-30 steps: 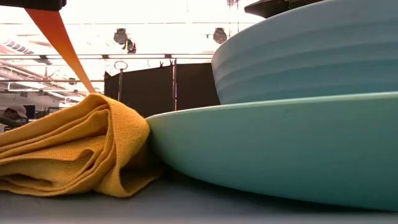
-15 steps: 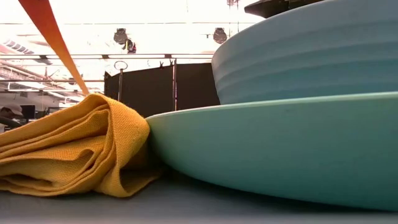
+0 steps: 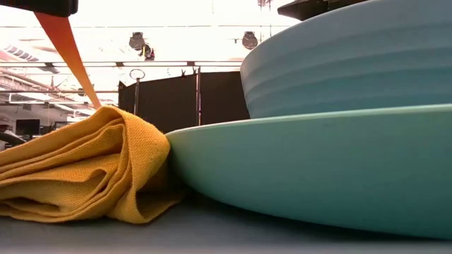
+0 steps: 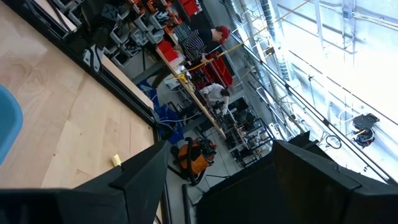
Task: Set up tray
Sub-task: Put the orange fork on top of the yellow table napkin
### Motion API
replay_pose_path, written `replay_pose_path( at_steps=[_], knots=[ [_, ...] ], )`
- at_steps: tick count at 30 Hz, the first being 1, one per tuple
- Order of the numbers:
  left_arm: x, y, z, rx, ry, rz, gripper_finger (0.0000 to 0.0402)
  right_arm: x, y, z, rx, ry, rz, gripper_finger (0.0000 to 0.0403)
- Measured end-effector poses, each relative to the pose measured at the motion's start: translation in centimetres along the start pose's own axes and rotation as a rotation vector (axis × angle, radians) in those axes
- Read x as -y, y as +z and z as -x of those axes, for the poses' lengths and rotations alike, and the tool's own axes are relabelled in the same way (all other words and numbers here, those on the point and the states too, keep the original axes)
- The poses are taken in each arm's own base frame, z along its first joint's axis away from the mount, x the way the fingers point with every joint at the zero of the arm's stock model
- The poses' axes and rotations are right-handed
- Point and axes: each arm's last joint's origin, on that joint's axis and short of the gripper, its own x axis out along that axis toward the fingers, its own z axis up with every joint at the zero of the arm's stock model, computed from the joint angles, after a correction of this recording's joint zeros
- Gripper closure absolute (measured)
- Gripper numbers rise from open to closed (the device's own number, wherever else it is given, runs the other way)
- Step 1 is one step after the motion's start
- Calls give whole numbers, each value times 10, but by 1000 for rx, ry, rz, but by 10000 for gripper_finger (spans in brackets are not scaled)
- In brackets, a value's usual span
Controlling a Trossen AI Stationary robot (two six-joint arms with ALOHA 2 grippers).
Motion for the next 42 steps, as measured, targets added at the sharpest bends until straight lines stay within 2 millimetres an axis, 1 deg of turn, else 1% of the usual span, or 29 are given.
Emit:
replay_pose_path(
  at_steps=[7, 17, 21, 28, 36, 42],
  knots=[
    [0, 3, 0, 18, 15, 38, 395, 0, 0, 0, 0, 0, 0, 124],
    [-1, 5, -2, 31, 48, 21, 395, 0, 0, 0, 0, 0, 0, 124],
    [-1, 5, -2, 31, 55, 25, 387, 0, 0, 0, 0, 0, 0, 124],
    [0, 5, -3, 34, 58, 28, 392, 0, 0, 0, 0, 0, 0, 124],
    [-1, 5, -3, 34, 82, 35, 325, 0, 0, 0, 0, 0, 0, 124],
    [-1, 5, -3, 34, 92, 33, 316, 0, 0, 0, 0, 0, 0, 124]
  ],
)
